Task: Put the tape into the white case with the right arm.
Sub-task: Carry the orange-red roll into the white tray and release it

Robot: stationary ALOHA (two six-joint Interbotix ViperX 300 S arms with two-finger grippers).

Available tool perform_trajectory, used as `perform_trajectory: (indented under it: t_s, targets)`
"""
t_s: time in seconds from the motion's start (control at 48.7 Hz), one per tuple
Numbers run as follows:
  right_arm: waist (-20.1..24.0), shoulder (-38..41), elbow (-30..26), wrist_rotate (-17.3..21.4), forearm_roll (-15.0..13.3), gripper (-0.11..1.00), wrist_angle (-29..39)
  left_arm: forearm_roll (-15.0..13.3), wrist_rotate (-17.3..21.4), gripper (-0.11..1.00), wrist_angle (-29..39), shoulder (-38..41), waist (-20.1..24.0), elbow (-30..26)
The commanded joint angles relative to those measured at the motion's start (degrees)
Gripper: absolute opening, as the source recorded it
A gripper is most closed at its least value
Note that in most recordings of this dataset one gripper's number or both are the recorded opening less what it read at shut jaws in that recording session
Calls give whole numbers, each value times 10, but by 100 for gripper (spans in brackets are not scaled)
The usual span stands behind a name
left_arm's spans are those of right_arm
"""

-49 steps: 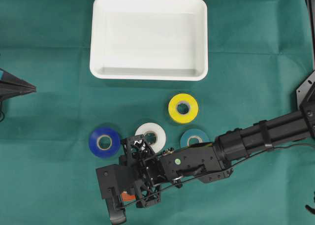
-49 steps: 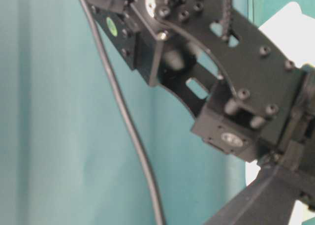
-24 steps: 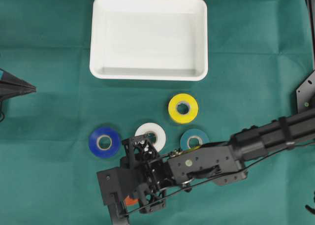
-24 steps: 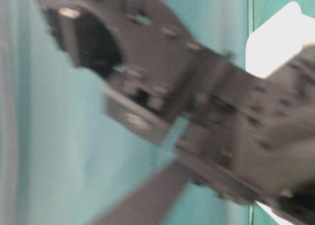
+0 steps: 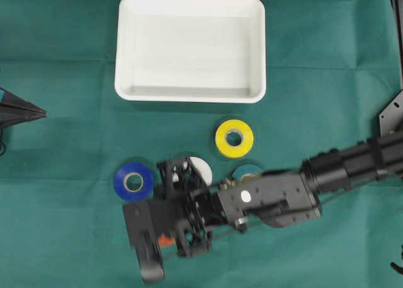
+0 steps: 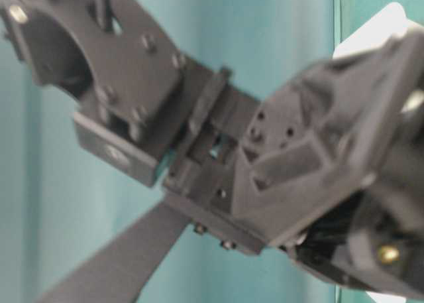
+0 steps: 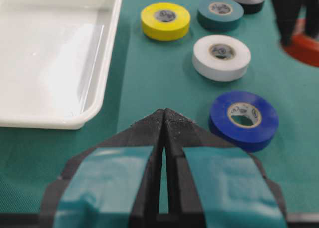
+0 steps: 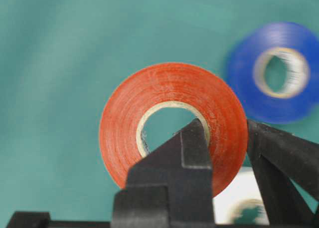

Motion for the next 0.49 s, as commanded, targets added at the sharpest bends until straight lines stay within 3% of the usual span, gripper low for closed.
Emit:
perform_trajectory:
  t_s: [0.0,0.267,0.473]
  targets:
    - [-33,-26,-5,-2,-7,1,-2,0,0,0,-5,5,1,-6]
    - [-119,-35,-4,-4,-45,1,3,0,0,0,-6,5,1,-6]
    - [-181,-35,-4,-5,-48,1,-4,1,0,0,-5,5,1,-6]
